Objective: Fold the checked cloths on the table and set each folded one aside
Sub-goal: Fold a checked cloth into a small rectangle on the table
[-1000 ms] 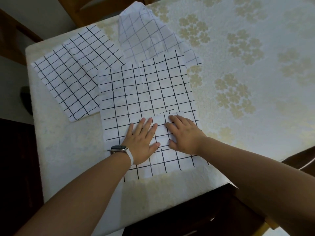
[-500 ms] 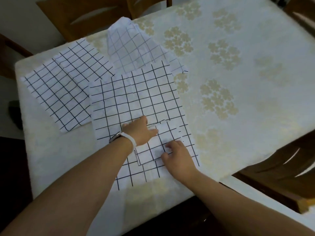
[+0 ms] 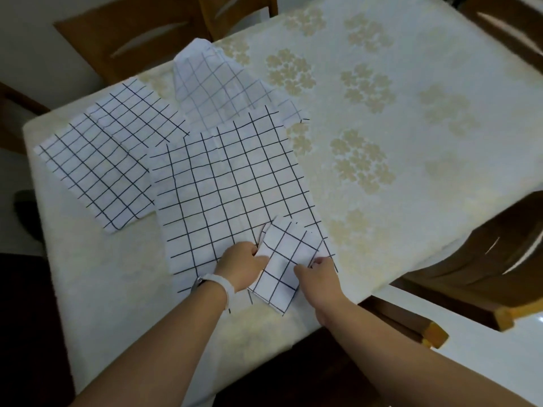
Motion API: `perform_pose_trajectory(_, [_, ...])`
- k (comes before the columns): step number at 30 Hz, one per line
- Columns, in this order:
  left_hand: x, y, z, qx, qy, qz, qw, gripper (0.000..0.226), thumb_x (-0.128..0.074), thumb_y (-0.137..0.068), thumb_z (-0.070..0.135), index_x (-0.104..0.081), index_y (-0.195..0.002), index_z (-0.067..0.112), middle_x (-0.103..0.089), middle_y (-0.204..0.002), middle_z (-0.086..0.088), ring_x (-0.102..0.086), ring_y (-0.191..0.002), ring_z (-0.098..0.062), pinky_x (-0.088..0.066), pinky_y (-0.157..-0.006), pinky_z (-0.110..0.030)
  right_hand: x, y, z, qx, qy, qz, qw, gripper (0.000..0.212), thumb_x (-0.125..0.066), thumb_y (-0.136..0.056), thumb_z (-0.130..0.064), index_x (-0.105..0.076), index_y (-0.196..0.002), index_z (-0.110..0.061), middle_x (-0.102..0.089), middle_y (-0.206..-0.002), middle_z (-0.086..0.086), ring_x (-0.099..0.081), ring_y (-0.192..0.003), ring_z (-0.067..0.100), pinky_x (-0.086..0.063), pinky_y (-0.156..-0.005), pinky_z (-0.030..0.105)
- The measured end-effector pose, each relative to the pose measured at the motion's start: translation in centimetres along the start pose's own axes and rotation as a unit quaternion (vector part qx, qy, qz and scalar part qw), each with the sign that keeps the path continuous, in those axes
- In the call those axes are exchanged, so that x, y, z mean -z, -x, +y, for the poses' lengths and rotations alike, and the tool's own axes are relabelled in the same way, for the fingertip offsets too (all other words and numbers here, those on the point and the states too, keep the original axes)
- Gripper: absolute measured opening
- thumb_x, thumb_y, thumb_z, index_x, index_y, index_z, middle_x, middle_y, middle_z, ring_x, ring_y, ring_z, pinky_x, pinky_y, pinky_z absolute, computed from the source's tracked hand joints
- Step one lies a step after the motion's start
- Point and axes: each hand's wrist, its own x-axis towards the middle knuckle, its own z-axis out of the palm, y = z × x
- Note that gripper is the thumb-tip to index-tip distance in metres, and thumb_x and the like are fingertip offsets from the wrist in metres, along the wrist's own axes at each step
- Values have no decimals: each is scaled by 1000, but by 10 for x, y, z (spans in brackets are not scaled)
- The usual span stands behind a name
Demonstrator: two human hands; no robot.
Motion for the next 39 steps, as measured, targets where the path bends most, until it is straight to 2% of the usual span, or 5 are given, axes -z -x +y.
perform_pose_trajectory(15, [-29,74,-32,71,299,23,951,15,-65,-86,27,-71,-86,13,-74,-85,-8,-70,-78,-23,-57,-72,-37,-8,45,-13,75,118,-46,989,18,-58,-89,-18,-54,-74,-8,-55,-68,4,-53,-62,19,-42,-53,28])
perform_pose_trajectory(20, [-11,104,-44,26,452,15,892,21,-66,-83,25,-73,-101,17,-75,-97,-5,-71,-93,-25,-55,-88,-50,-8,78,-21,92,29,-96,991,15,-59,-88,-19,-66,-92,-6,-72,-90,15,-69,-85,33,-57,-77,48])
perform_pose_trajectory(26, [11,142,-49,8,590,17,807,36,-70,-77,16,-66,-112,9,-71,-108,-18,-67,-101,-37,-54,-88,-54,-4,125,-36,127,-45,-161,978,16,-51,-92,-7,-67,-96,-8,-75,-92,12,-72,-86,29,-58,-74,39])
perform_pose_trajectory(35, [5,187,-58,-37,576,75,813,23,-70,-78,25,-74,-98,16,-74,-102,-8,-66,-103,-31,-48,-97,-56,2,170,-8,145,-58,-146,977,5,-54,-85,-7,-52,-85,-12,-57,-84,17,-55,-75,29,-46,-65,40])
perform_pose_trajectory(39, [-7,204,-51,-54,571,90,814,18,-59,-90,7,-69,-102,16,-75,-97,-4,-71,-90,-23,-59,-76,-40,11,180,15,170,-40,-122,977,10,-54,-86,-7,-61,-90,-12,-70,-93,16,-68,-79,36,-56,-70,45])
